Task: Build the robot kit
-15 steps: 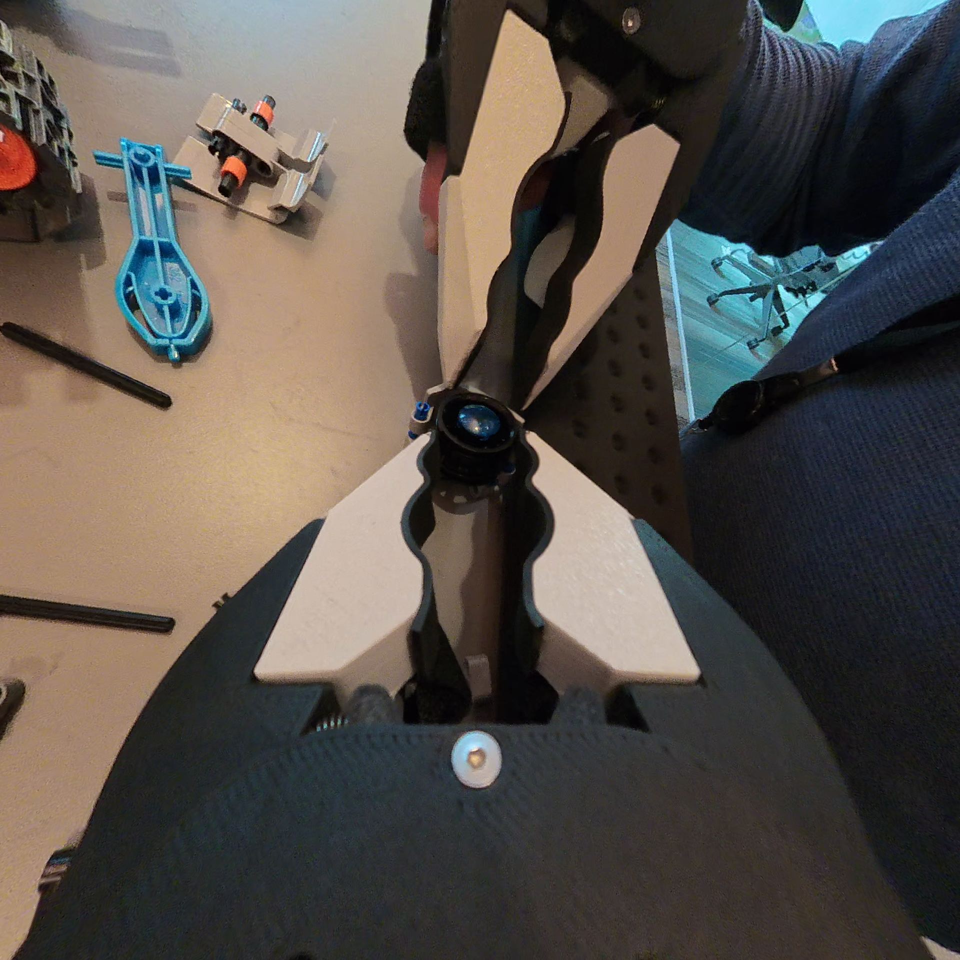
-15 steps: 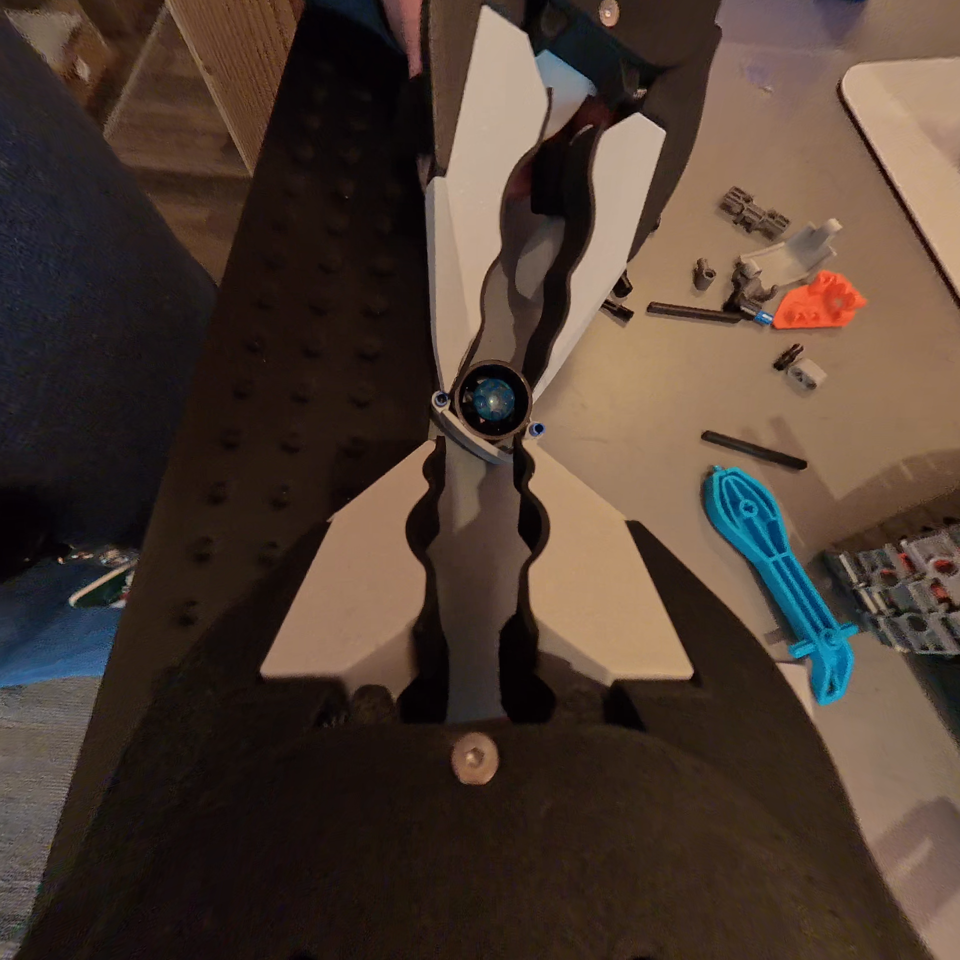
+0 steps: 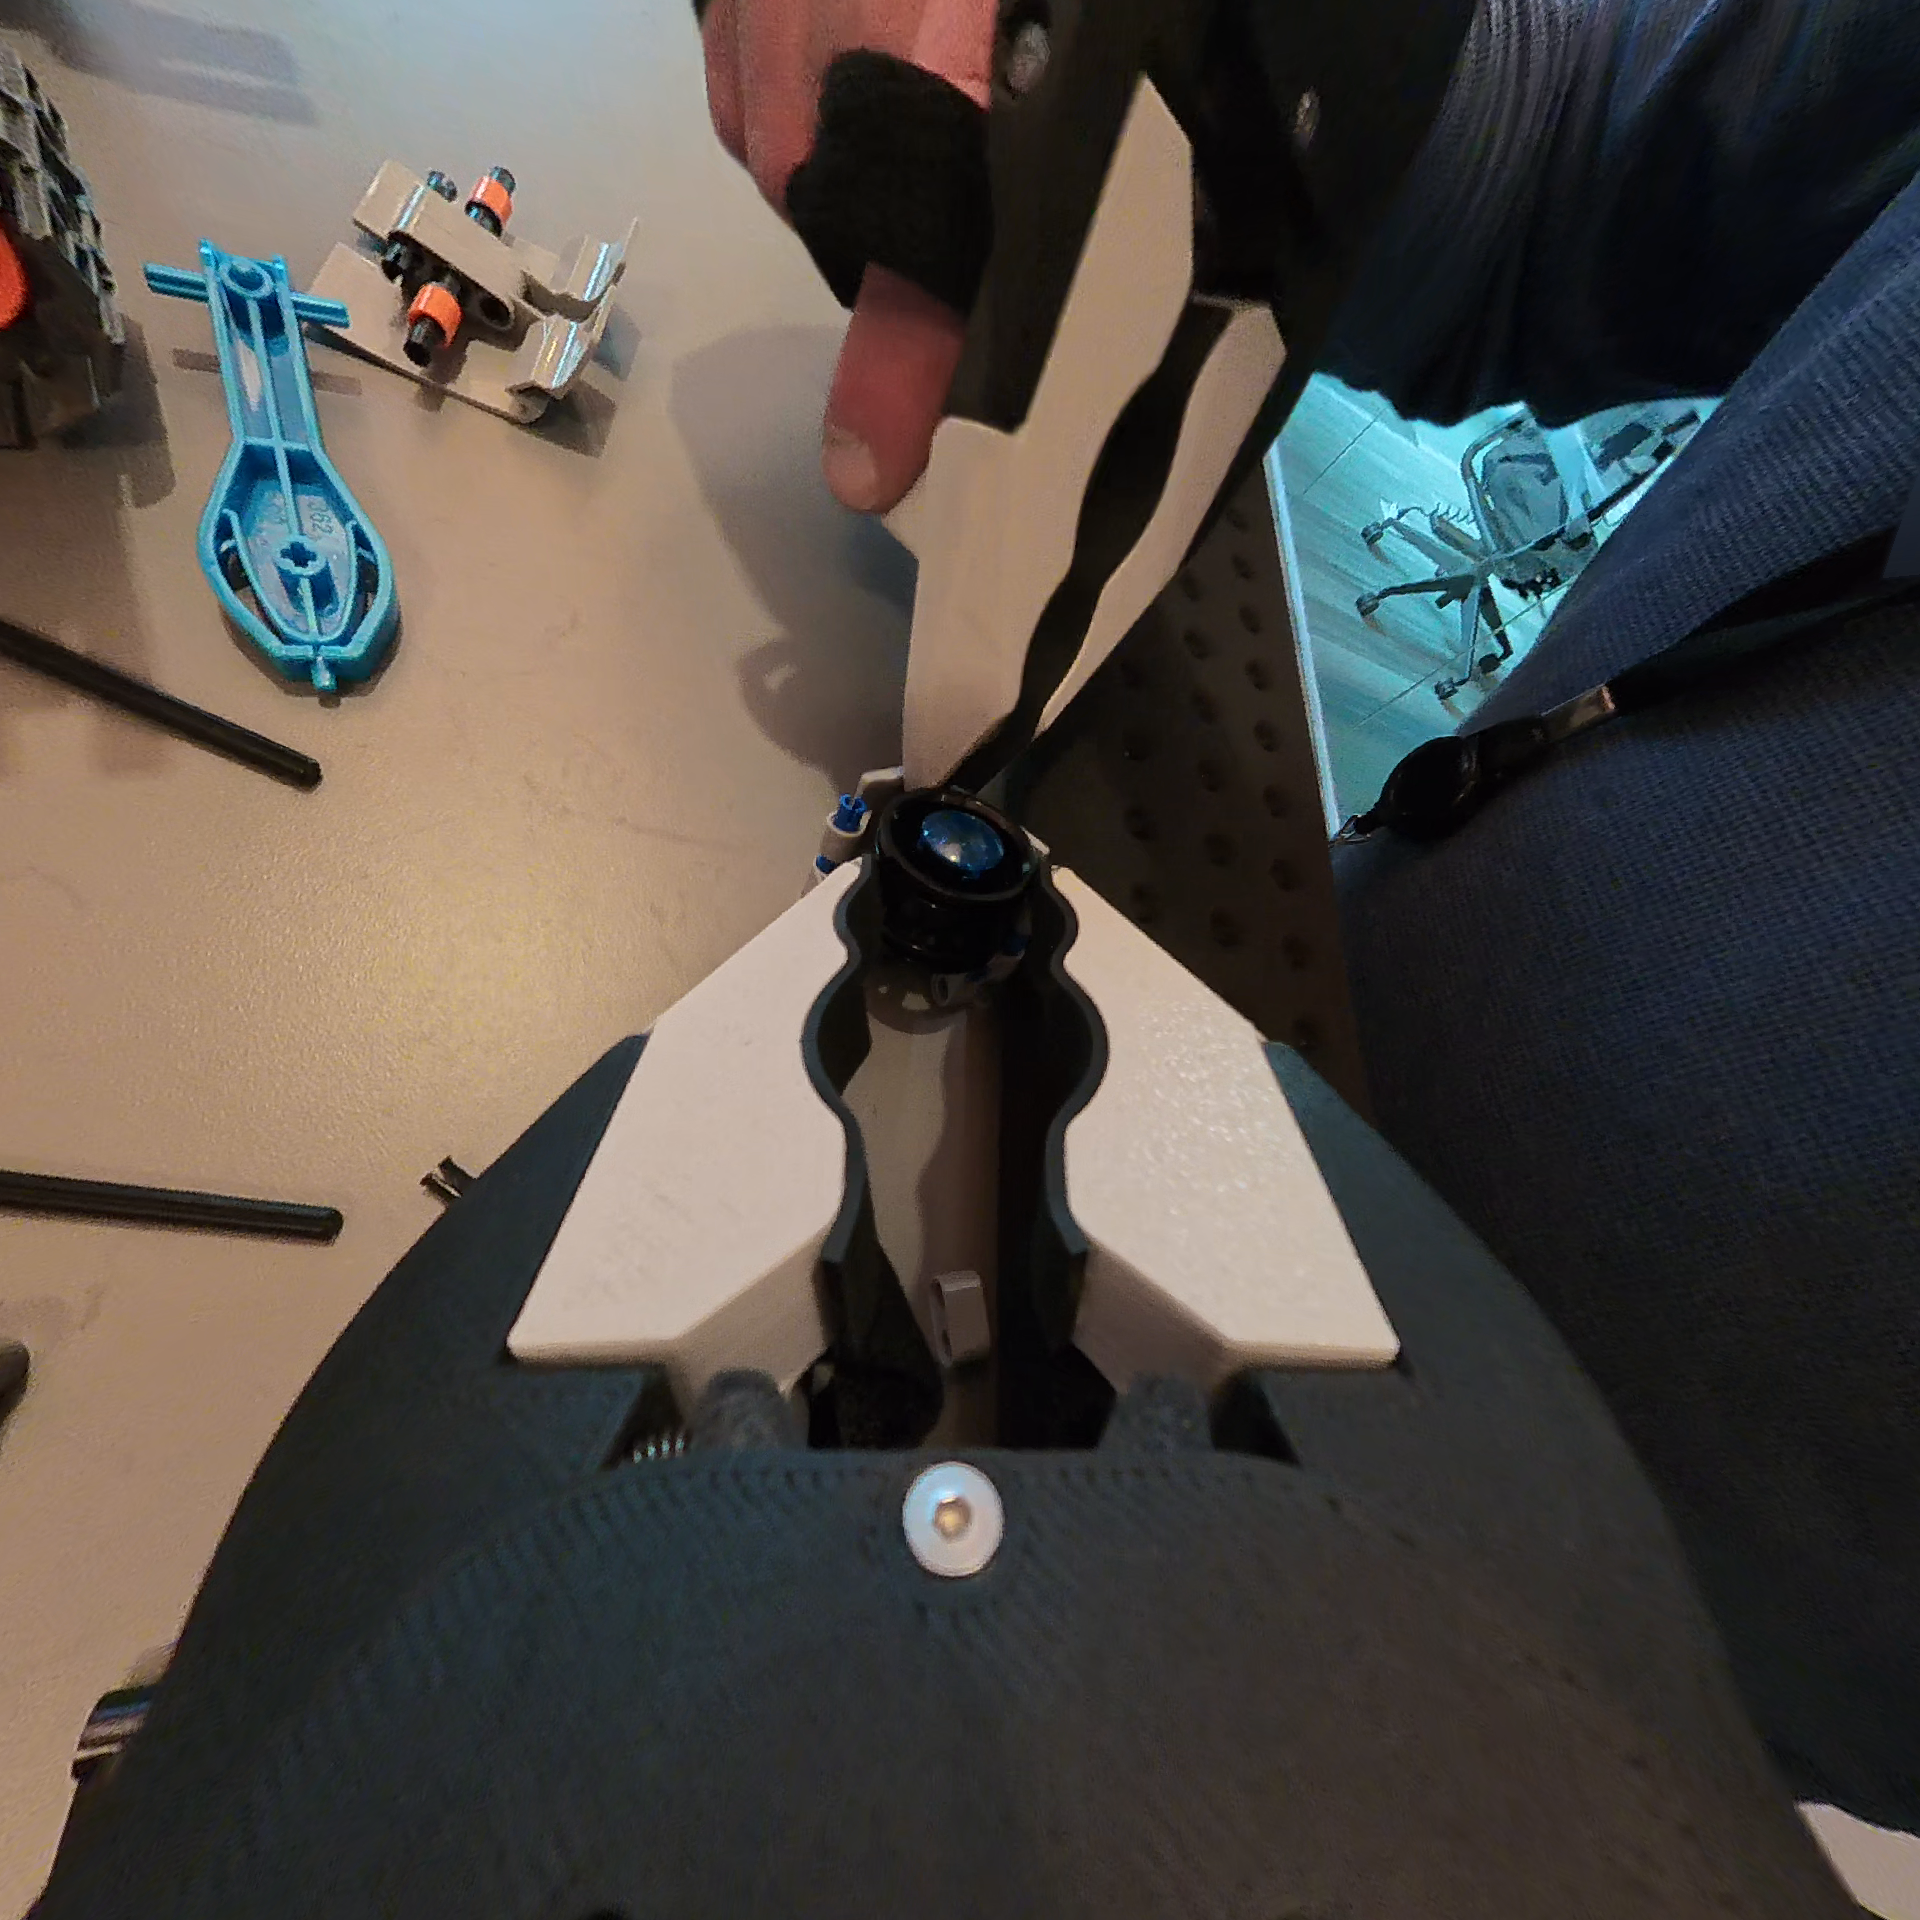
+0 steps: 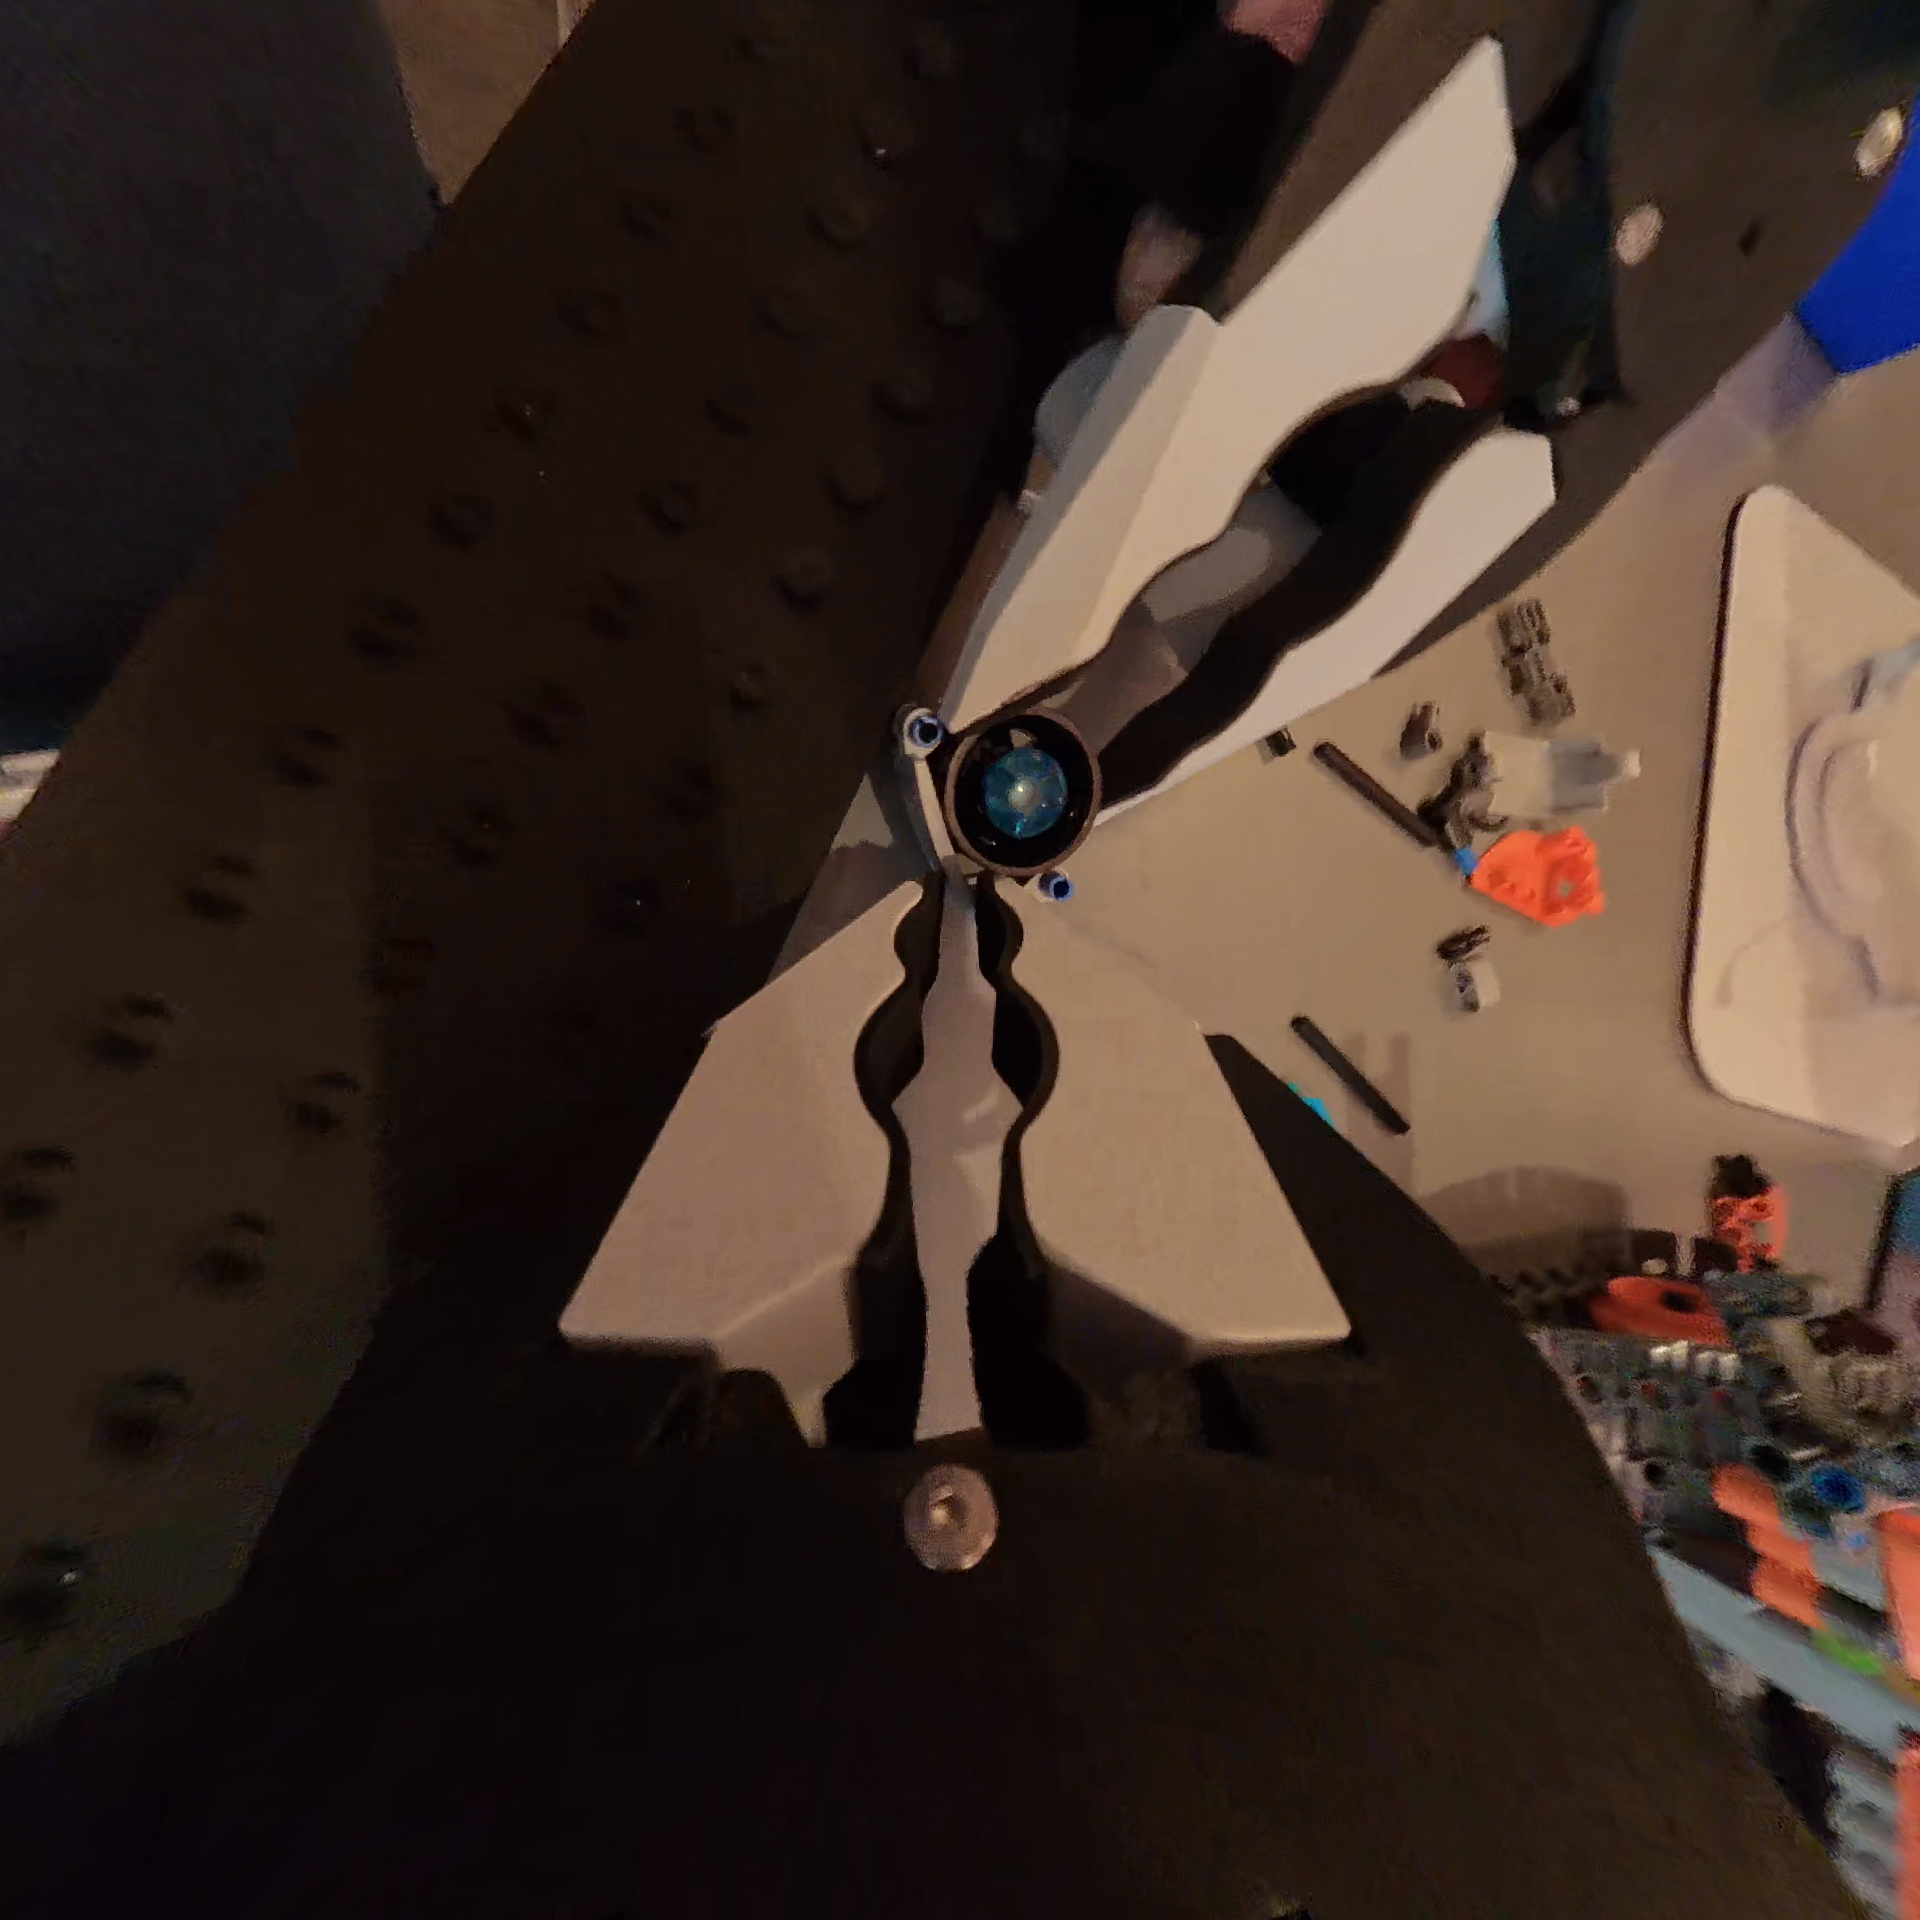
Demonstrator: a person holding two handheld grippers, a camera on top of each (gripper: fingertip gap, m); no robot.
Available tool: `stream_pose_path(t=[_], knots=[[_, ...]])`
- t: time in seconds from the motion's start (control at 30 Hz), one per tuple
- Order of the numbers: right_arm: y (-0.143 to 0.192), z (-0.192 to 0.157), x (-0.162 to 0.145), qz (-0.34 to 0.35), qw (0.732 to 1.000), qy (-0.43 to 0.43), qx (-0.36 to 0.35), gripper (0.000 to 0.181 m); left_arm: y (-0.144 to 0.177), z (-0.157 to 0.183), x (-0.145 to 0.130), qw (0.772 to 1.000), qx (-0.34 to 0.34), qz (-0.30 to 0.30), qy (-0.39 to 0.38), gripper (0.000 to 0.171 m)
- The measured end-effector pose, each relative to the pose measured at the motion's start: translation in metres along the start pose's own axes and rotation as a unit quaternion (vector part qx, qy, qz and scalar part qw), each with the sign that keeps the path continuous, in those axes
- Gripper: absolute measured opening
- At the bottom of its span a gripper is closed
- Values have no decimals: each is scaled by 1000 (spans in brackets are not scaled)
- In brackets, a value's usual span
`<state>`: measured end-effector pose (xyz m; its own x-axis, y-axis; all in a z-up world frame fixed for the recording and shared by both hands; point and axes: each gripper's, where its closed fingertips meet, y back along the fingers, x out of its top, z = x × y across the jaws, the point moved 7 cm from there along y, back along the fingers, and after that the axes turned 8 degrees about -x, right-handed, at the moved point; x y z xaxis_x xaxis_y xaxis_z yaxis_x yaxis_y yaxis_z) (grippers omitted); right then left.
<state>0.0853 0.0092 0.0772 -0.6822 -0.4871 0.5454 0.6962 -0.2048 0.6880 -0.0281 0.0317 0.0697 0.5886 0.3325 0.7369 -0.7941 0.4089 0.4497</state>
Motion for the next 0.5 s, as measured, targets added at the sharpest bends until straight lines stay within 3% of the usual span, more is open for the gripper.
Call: stream_pose_path(t=[0.1,0.37,0.43,0.5], knots=[[-1,0,3,-7,999,41,5,3,1,-1,-1,1000,-8,0,5,27],[-4,-3,10,-8,999,34,15,1,5,2,3,1000,2,-14,16,28],[-6,-4,13,-16,999,31,13,0,5,5,6,999,-12,-14,44,41],[-6,-3,14,-24,999,27,14,0,5,3,7,998,14,-27,52,32]])
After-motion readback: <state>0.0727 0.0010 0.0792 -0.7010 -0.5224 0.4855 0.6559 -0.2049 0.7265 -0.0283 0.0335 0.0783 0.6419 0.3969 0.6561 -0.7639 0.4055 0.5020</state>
